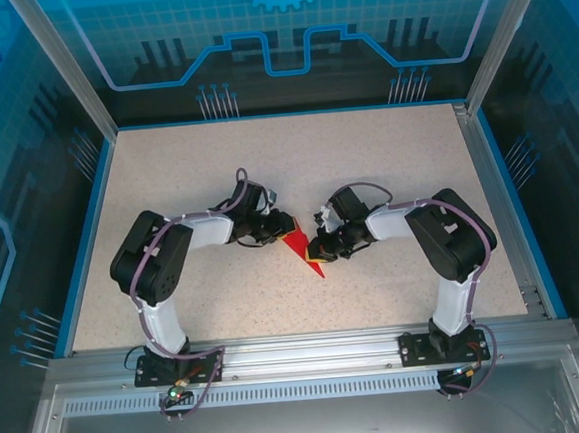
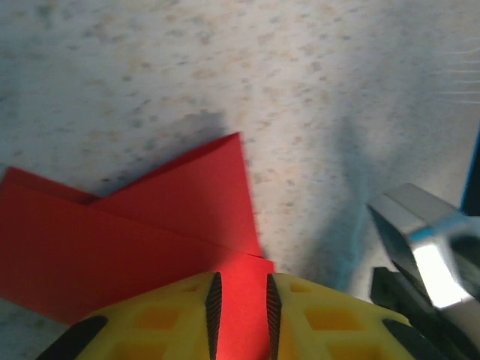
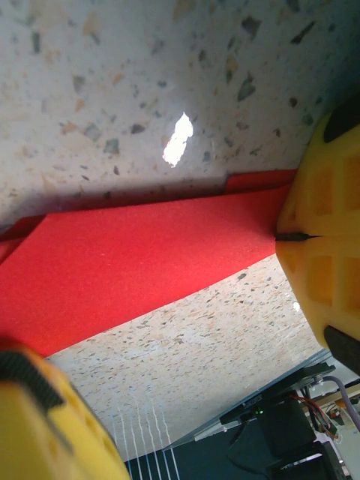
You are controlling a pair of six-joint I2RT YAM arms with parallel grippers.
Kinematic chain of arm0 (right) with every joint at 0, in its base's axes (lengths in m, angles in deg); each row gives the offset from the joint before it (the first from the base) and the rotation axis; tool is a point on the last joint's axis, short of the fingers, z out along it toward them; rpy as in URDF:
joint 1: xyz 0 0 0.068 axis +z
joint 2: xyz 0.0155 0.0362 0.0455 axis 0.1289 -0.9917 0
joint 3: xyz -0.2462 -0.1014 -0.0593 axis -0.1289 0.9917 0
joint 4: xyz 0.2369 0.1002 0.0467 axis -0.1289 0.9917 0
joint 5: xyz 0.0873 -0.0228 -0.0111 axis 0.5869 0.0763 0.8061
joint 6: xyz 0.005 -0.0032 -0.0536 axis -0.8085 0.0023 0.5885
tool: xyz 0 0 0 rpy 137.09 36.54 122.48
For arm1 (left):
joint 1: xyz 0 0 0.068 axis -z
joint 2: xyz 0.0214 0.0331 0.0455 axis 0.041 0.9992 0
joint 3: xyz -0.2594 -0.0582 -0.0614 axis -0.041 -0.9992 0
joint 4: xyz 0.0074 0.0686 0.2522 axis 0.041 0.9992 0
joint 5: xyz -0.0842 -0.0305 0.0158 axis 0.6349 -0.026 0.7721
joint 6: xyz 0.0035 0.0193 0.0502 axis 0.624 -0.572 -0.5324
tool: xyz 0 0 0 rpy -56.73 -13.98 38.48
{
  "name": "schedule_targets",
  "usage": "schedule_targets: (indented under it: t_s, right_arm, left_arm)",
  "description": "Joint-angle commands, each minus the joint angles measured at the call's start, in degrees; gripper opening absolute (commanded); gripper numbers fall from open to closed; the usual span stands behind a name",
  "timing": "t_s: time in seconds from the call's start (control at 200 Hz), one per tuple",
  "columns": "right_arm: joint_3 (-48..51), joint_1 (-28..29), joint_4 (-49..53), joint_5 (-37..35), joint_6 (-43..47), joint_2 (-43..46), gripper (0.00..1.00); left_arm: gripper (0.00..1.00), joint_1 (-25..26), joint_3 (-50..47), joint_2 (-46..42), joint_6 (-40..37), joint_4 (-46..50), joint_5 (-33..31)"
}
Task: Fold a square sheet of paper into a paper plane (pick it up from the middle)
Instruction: Fold the wing for the fifth time at the center of the table.
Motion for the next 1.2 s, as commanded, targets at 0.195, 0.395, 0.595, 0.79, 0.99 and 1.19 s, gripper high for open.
schedule_targets:
  t_s: [0.195, 0.395, 0.595, 0.79, 0.99, 1.19]
  right_arm:
    - [-2.9, 0.9, 3.8, -2.8, -1.1, 3.3, 0.03]
    - [-7.9, 3.7, 5.1, -4.4, -0.5, 1.9, 0.03]
    - [-11.0, 4.6, 4.2, -5.1, -1.8, -3.1, 0.03]
    - [-10.6, 4.9, 3.7, -7.0, -2.0, -5.5, 0.02]
    - [-10.6, 5.0, 9.0, -10.9, -0.2, -7.0, 0.02]
    - [-10.3, 5.0, 9.8, -8.1, 0.9, -2.3, 0.04]
  left_arm:
    - [0.22, -0.6, -0.7, 3.3, 0.1, 2.5, -3.2]
    - [0.22, -0.6, -1.0, 3.5, 0.4, 2.0, -2.9]
    - [0.22, -0.6, -0.7, 3.3, 0.7, 1.8, -2.5]
    - [0.22, -0.6, -1.0, 3.2, 0.8, 1.4, -2.1]
    - [0.22, -0.6, -1.0, 3.4, 0.8, 1.3, -2.2]
    - [0.22, -0.6, -0.7, 3.6, 0.6, 1.6, -2.5]
